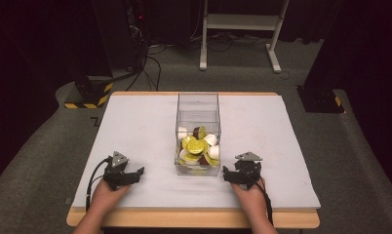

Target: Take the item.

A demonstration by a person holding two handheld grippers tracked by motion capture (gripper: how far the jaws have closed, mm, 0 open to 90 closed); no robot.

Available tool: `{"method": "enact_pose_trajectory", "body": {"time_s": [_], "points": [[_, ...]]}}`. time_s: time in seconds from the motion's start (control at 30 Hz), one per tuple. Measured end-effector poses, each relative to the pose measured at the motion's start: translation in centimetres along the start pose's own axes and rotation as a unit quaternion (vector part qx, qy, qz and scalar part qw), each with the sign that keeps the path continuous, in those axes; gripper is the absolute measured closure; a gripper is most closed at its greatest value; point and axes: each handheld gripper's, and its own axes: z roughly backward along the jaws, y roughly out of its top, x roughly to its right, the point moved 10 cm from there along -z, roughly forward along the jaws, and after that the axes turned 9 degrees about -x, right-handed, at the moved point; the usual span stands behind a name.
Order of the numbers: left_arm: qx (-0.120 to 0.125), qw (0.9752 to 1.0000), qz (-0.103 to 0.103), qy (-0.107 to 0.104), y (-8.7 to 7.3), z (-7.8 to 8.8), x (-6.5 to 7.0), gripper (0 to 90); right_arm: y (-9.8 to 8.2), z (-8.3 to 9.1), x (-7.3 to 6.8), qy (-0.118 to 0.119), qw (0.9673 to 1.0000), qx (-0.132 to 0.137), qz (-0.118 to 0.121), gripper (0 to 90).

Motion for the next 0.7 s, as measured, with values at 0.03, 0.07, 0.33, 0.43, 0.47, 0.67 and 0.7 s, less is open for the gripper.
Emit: {"method": "enact_pose_trajectory", "body": {"time_s": [0.03,0.07,0.33,0.43,0.47,0.67,0.7], "points": [[0.0,1.0,0.0,0.0,0.0,0.0,0.0,23.6,0.0,0.0,0.0,0.0,1.0,0.0,0.0,13.5],[-0.001,1.0,-0.001,0.0,-0.01,0.0,-0.01,23.6,-0.01,0.0,0.0,0.0,1.0,0.0,0.0,13.5],[0.0,1.0,0.001,-0.001,-0.01,-0.01,0.03,23.6,-0.03,0.01,-0.02,0.001,1.0,0.0,0.0,13.5],[-0.001,1.0,0.001,-0.001,-0.04,0.01,0.03,23.6,-0.03,-0.01,-0.01,0.002,1.0,0.0,-0.001,13.4],[-0.001,1.0,0.002,-0.001,-0.03,0.0,0.05,23.6,-0.03,-0.01,-0.01,0.002,1.0,0.0,-0.001,13.4],[-0.001,1.0,0.002,-0.001,-0.03,0.01,0.05,23.6,-0.01,-0.01,-0.01,-0.001,1.0,0.001,0.001,13.4],[-0.002,1.0,-0.002,0.0,-0.05,0.02,-0.03,23.6,-0.02,0.0,-0.02,0.0,1.0,0.0,0.001,13.4]]}}
